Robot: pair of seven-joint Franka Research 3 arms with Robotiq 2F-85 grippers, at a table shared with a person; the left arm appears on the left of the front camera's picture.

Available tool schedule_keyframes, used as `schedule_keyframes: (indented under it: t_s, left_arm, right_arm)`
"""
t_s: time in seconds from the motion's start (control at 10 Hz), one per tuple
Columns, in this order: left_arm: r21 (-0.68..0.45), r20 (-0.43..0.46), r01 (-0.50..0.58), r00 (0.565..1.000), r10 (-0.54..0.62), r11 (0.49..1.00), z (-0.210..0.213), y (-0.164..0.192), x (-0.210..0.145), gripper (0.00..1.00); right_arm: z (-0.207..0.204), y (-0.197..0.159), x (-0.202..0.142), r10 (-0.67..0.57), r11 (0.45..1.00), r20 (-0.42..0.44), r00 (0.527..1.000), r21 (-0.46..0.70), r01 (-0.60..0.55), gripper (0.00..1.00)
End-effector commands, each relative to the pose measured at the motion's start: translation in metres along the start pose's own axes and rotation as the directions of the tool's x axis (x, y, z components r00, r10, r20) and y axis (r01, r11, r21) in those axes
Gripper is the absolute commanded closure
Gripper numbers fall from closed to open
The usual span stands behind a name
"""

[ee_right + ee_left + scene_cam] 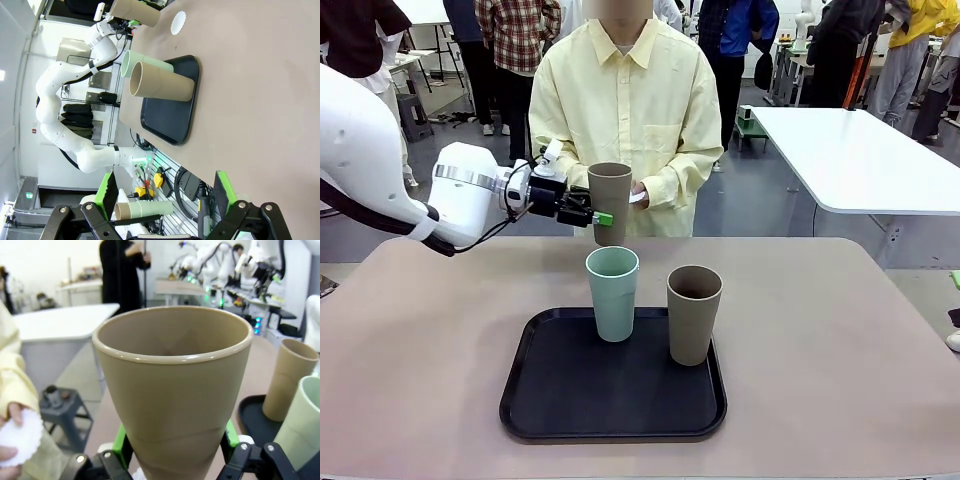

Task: Place coasters on the table and set cups on them.
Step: Pick up one Reusable plastic cup and place it on a coaster set by the human.

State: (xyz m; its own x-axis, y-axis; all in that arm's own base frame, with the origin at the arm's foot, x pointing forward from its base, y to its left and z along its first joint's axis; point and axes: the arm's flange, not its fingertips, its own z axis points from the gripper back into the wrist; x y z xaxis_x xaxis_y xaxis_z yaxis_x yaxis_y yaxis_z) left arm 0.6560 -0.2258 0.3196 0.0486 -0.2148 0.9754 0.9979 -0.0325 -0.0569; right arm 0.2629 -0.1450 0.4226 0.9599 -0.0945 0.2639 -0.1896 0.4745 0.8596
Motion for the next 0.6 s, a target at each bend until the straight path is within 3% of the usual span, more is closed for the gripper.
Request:
schedule_keyframes:
  t_s: [0.0,0.5]
  left_arm:
    - [-0.012,0.012,0.023,1.0,-0.023,1.0,-0.016,0.026,-0.005,0.16]
    - [-0.04,0.012,0.036,0.999,-0.035,0.999,-0.02,0.045,-0.039,0.16]
  right_arm:
    - [0.001,0.0,0.001,0.008,1.0,0.01,1.0,0.017,-0.008,0.0]
    - [0.001,0.0,0.001,0.008,1.0,0.01,1.0,0.017,-0.008,0.0]
